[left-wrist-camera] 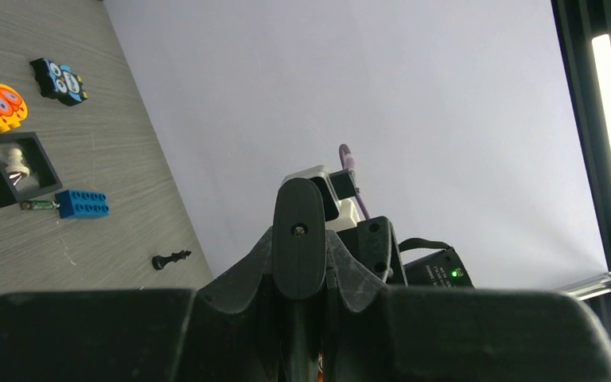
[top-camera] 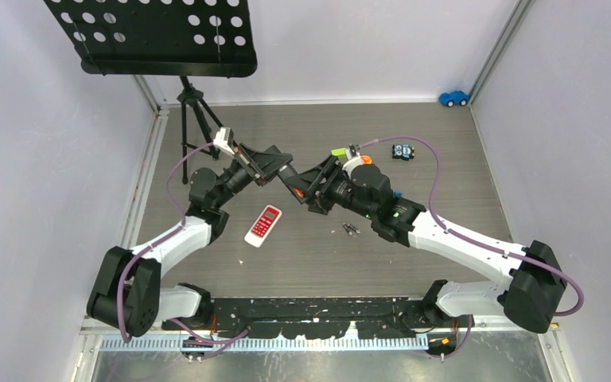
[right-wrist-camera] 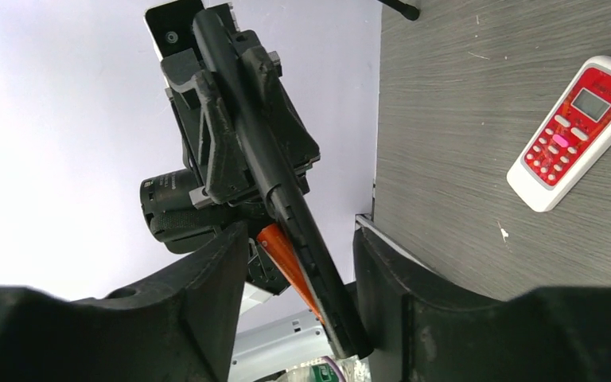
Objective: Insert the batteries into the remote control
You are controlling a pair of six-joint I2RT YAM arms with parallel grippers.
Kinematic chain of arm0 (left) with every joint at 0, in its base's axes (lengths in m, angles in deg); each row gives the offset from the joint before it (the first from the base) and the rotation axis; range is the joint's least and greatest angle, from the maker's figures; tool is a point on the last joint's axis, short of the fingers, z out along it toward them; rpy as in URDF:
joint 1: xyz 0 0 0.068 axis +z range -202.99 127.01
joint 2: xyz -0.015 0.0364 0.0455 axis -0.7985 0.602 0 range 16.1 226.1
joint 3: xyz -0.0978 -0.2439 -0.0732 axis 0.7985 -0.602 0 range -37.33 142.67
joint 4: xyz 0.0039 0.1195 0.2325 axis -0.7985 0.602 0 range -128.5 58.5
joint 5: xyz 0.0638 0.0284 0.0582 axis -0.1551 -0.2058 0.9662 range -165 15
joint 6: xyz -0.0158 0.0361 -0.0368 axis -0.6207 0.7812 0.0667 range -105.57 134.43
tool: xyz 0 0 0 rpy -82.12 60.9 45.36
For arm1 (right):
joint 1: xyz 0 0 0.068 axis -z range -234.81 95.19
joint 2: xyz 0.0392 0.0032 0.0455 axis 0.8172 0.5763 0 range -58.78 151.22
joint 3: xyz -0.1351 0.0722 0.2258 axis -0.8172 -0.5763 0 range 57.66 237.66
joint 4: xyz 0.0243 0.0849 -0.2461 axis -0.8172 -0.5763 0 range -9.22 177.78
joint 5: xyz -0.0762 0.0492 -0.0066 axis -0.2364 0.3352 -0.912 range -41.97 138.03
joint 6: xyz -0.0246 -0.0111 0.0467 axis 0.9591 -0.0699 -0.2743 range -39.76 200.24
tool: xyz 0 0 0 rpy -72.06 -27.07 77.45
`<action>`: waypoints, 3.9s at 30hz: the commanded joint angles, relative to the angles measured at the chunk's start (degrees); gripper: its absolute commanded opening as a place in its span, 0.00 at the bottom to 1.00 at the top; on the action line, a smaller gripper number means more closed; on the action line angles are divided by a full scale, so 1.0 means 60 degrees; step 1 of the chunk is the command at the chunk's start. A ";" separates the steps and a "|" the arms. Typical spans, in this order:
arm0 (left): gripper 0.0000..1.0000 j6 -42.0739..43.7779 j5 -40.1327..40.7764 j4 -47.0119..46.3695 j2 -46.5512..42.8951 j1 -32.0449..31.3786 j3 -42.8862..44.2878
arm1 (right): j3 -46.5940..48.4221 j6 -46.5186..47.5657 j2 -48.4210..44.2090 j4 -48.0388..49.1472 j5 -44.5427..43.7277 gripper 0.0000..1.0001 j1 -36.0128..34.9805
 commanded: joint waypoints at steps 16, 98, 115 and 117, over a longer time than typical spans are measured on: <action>0.00 0.0098 0.0045 0.0135 -0.0517 0.0020 0.0338 | -0.0011 -0.0042 0.0099 0.1730 0.0784 0.47 0.0064; 0.00 0.4779 -0.2263 0.4107 -0.2074 0.0518 -0.0415 | 0.0479 0.8739 0.2548 -0.5364 -0.2010 0.01 0.1089; 0.00 0.2307 -0.0989 0.2843 -0.1618 0.0506 -0.1646 | 0.1774 0.9269 -0.0202 -0.5208 0.3066 0.03 -0.0624; 0.00 0.2107 -0.0963 0.2634 -0.1697 0.0507 -0.1777 | 0.2319 0.9277 0.0103 -0.5791 0.2611 0.04 -0.0874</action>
